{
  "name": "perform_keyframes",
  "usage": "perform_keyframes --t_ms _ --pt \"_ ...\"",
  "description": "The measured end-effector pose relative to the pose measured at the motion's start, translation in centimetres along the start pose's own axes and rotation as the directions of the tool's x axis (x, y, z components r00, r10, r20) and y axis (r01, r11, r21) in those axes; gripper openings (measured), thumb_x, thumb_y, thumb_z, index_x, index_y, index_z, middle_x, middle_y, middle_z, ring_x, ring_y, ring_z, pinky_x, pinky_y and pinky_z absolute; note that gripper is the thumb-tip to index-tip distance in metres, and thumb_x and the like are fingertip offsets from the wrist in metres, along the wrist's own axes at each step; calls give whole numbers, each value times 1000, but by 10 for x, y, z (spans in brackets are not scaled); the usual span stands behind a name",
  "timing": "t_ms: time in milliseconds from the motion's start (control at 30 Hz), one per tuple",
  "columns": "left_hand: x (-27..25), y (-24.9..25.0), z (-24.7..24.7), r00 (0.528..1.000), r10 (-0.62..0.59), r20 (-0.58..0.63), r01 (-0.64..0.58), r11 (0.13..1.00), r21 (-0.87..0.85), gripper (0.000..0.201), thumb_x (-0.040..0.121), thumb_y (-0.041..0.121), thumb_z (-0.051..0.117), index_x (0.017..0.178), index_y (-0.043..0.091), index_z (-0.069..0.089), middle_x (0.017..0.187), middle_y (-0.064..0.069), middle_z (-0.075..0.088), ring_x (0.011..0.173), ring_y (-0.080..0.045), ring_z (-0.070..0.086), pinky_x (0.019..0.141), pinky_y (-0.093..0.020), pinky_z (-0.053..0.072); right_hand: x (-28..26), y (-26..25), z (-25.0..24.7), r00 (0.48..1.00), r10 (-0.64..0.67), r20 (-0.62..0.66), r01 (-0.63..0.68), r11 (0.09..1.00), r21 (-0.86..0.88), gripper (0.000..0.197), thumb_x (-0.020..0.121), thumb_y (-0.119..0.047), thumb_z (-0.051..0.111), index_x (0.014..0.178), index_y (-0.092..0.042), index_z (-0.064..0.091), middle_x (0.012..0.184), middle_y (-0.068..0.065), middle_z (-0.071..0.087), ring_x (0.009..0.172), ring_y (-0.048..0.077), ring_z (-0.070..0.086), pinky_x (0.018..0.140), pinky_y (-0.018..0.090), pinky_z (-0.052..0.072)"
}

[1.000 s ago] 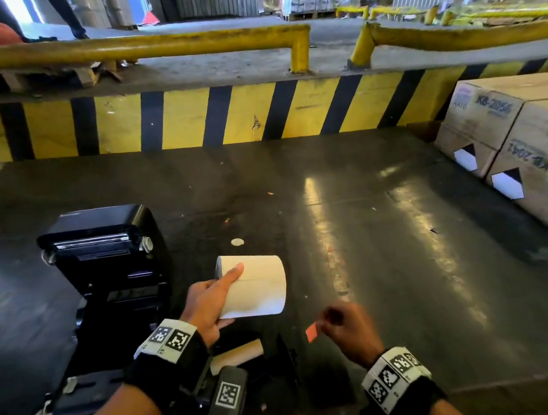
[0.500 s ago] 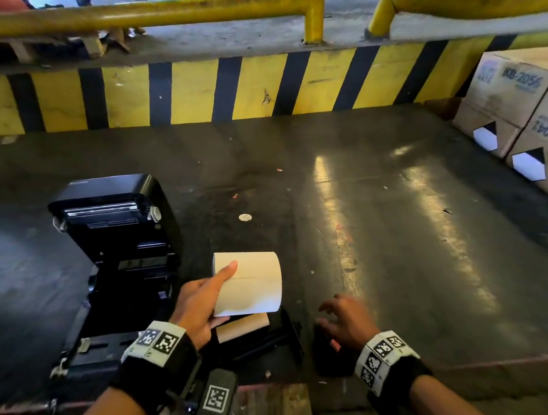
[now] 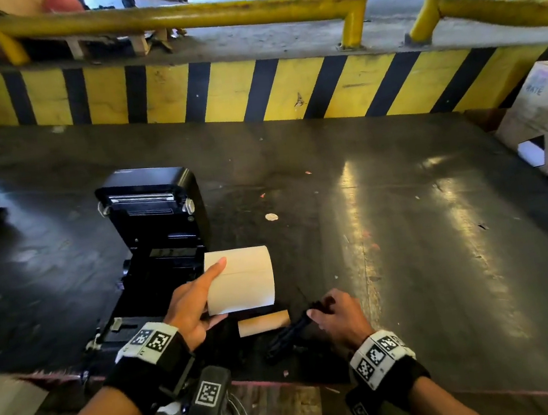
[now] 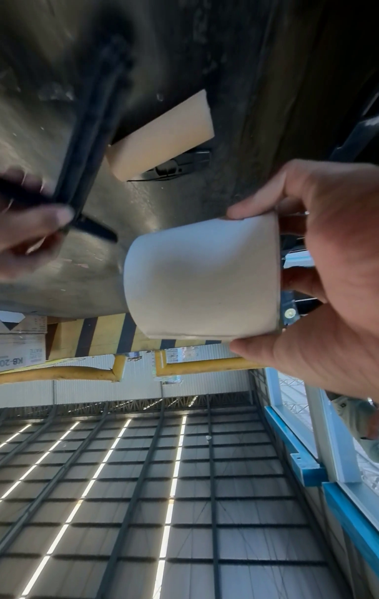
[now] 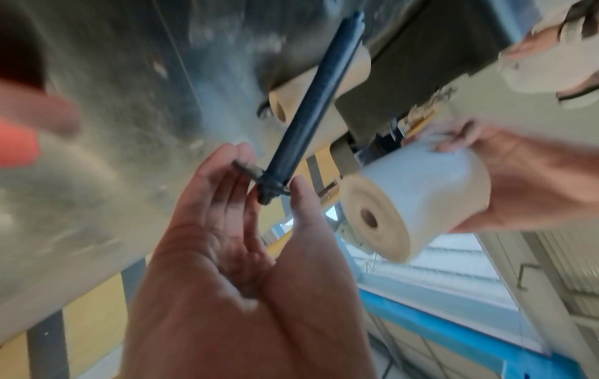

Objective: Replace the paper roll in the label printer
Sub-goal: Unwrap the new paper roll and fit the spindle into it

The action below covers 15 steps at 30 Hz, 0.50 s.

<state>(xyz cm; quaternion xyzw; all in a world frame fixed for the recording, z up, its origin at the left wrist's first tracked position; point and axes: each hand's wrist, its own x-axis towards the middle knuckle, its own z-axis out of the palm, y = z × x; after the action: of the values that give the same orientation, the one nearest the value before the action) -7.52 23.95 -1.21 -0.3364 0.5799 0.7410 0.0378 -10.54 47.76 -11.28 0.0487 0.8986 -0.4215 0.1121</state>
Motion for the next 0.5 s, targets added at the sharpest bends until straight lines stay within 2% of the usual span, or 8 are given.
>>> perform_keyframes --t_ms 67,133,200,233,333,400,500 --pt "0 4 -2 1000 16 -4 -16 999 -31 50 73 35 74 115 15 57 114 -14 60 111 -32 53 95 -52 47 2 -4 -20 994 -3 -105 16 993 119 22 74 -30 75 72 -17 57 74 13 73 64 24 69 67 40 57" --pt "0 8 -2 1000 31 1 -31 997 -66 53 74 35 73 120 15 55 119 -15 59 112 -32 53 93 -51 49 4 -9 -42 973 -3 -232 70 957 282 22 78 -20 74 80 -1 61 65 13 70 48 16 63 52 32 55" --pt "0 11 0 999 38 11 -37 994 -104 57 76 35 72 125 16 51 122 -16 56 114 -33 51 92 -51 49 4 -18 -64 955 23 -295 134 856 499 22 84 -9 69 88 11 59 60 13 65 40 9 59 39 22 49" --pt "0 12 2 999 39 20 -37 991 -125 58 76 35 71 126 16 50 124 -16 55 116 -34 51 93 -52 49 4 -22 -73 953 32 -302 160 793 588 20 85 -6 66 90 11 57 60 13 64 40 10 60 38 21 48" --pt "0 17 9 995 46 85 -31 985 -171 55 79 36 68 128 18 48 123 -15 55 117 -34 50 92 -51 48 3 -35 -86 960 27 -277 190 664 723 15 86 -6 65 89 6 56 57 12 67 43 17 63 39 24 50" --pt "0 19 14 990 52 132 -27 982 -188 53 81 37 65 127 20 47 120 -13 56 116 -34 51 92 -51 47 1 -42 -87 968 0 -249 191 644 741 13 87 -6 64 81 3 57 53 8 68 44 18 63 40 26 52" --pt "-1 22 17 976 66 208 -28 983 -181 41 82 40 62 119 24 51 121 -12 58 115 -33 52 93 -52 47 -2 -47 -88 973 -1 -231 180 630 755 15 87 -7 64 75 1 61 59 11 68 49 21 65 48 30 57"
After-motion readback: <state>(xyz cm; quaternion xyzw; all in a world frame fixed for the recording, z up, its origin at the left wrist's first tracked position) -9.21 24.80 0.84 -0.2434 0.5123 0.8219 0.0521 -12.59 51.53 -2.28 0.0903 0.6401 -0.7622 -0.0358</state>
